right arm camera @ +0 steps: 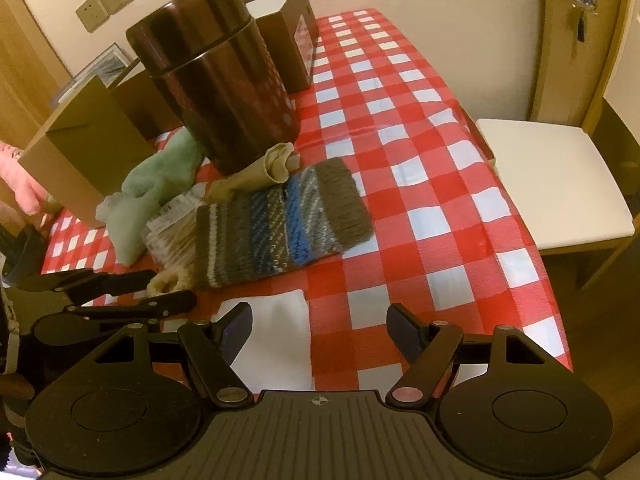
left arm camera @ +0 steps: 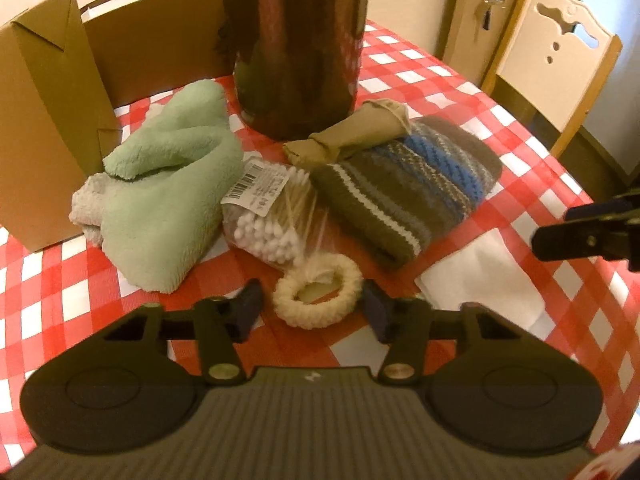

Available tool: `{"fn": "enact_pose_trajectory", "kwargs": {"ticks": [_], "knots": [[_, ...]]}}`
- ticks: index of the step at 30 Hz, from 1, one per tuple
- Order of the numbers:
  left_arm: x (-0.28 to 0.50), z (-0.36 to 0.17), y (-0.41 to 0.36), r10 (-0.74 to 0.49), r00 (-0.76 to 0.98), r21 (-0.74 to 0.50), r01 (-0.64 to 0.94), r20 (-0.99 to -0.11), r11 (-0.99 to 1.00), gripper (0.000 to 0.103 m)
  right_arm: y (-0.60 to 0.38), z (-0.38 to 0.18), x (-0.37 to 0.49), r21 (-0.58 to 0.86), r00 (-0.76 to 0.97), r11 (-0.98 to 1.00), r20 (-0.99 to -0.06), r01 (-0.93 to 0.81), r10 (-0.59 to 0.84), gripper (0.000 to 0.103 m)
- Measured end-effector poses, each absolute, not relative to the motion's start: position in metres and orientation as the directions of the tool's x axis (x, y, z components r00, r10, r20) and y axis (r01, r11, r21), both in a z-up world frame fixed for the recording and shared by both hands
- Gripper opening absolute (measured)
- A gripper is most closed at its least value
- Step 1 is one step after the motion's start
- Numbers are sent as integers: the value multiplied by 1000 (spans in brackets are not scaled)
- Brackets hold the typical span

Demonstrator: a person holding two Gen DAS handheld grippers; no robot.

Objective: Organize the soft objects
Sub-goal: 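Grasp the cream ring with the left tool while the right tool grasps the beige cloth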

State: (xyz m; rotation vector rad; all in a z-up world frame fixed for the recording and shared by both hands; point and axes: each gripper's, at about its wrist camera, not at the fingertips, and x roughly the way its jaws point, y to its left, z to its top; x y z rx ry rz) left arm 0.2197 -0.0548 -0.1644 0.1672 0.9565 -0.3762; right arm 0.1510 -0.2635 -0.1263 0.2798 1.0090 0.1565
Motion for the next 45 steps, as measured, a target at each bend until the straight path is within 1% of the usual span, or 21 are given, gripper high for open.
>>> {"fn": "enact_pose_trajectory", "kwargs": {"ticks": [5,7,14,19,25,28,33,35,42,43,44,45], "knots": [[212,-162,-48,-262,514,-37,407,-817,913,23,-260,-126,155,301,526,954,-809,-11,261,74],[208,-161,-45,-265,509,-38,413,-819,910,19,-259,-126,157,302,527,953,-808,-16,265,74],[190,-152,-23,-262,504,-44,403,-823,914,18,-254,-120,163,302,554,952,-785,-47,276,74],[183,-128,-4,-257,550,-52,360,-794,931,18,-248,-113,173,283,591,954,-754,-100,286,74],[197,-103,13,-213,615,-47,275,-759,960,18,-237,-109,195,247,629,956,-722,-156,289,73],[209,-96,18,-195,637,-49,240,-746,970,18,-233,-109,211,233,644,956,-706,-180,293,65],[223,-92,20,-177,647,-44,215,-742,976,18,-229,-116,238,241,655,954,-695,-177,297,60],[229,-92,20,-171,648,-40,212,-742,977,18,-228,-121,250,240,647,955,-704,-172,293,56],[238,-93,18,-173,647,-43,212,-743,976,18,-228,-144,280,277,602,952,-740,-134,300,54],[239,-94,18,-173,646,-42,212,-744,976,18,-228,-148,283,283,594,950,-744,-132,304,52],[240,-94,17,-174,644,-43,213,-745,976,18,-228,-150,286,287,590,948,-745,-138,311,44],[241,-94,17,-174,644,-43,214,-745,976,18,-227,-152,287,291,582,945,-747,-150,323,39]]}}
